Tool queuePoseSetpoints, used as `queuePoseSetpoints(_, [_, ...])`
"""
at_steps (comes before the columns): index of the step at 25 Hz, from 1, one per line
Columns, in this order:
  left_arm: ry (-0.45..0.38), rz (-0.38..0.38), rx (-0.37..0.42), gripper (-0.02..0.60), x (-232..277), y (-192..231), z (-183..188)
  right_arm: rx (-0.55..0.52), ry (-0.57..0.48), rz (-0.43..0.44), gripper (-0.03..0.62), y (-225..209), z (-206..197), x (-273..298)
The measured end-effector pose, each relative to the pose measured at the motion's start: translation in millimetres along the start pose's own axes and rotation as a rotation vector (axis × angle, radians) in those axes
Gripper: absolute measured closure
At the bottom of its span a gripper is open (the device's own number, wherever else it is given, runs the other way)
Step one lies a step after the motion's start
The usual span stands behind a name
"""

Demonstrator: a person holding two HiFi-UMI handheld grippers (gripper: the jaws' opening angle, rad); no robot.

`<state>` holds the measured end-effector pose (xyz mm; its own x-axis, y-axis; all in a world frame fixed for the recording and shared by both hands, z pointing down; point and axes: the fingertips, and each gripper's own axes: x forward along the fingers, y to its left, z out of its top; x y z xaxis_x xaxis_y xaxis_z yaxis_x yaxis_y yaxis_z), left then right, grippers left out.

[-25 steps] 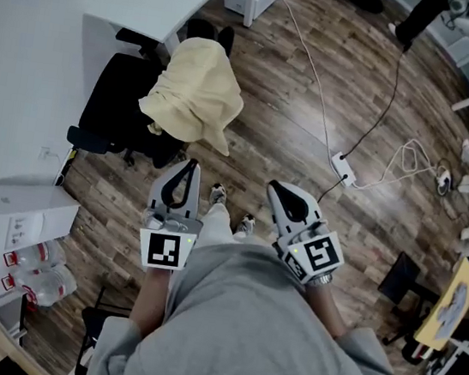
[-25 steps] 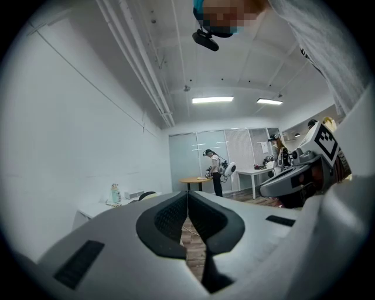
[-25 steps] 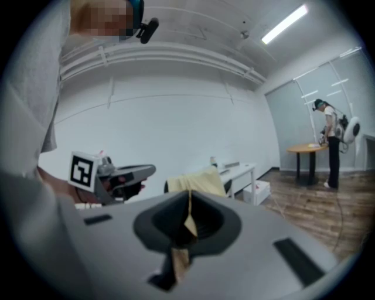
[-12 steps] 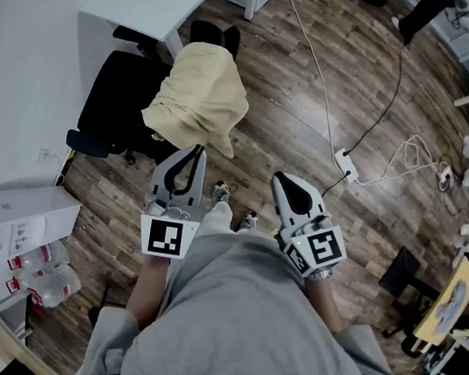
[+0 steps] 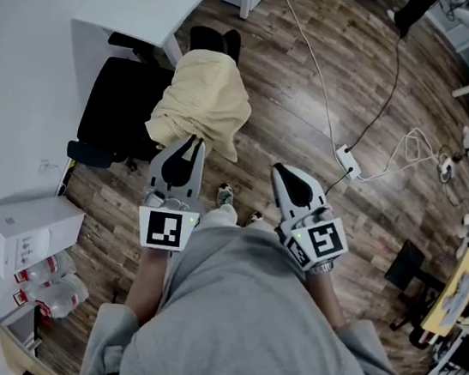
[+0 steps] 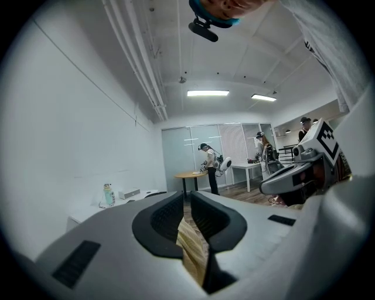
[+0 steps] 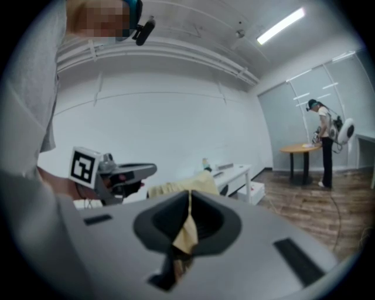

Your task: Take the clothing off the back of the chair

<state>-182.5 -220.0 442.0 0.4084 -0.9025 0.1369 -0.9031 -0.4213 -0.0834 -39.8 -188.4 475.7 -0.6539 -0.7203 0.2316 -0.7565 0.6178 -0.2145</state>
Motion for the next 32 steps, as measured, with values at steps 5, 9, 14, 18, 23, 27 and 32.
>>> queuePoseSetpoints(5, [-0.002, -0.042, 0.039, 0.480, 11.0, 7.1, 1.2, 0.012, -0.012, -0.024, 0.559, 2.9, -0.2, 10.1])
queuePoseSetpoints(9, [0.005, -0.066, 0.038, 0.469, 15.9, 9.6, 3.7, 0.020, -0.014, -0.030, 0.559, 6.7, 0.1, 16.1])
queuePoseSetpoints(14, [0.029, -0.075, 0.116, 0.440, 25.7, 14.1, 4.8, 0.011, -0.015, -0.040, 0.559, 2.9, 3.1, 21.0])
queuePoseSetpoints(18, [0.104, -0.094, 0.195, 0.412, 33.4, 15.8, -4.0, 0.008, -0.022, -0.058, 0.559, 0.7, 6.2, 22.6])
queuePoseSetpoints(23, [0.194, -0.137, 0.236, 0.386, 43.4, 14.8, -24.7, 0.011, -0.021, -0.072, 0.559, 0.3, 5.7, 25.3])
queuePoseSetpoints(27, [0.233, -0.151, 0.279, 0.367, 51.0, 15.2, -31.5, 0.018, -0.019, -0.079, 0.559, -0.5, 5.5, 27.7])
queuePoseSetpoints(32, [0.324, -0.185, 0.315, 0.334, 55.1, 16.7, -43.8, 0.017, -0.016, -0.081, 0.559, -0.1, 7.1, 31.5])
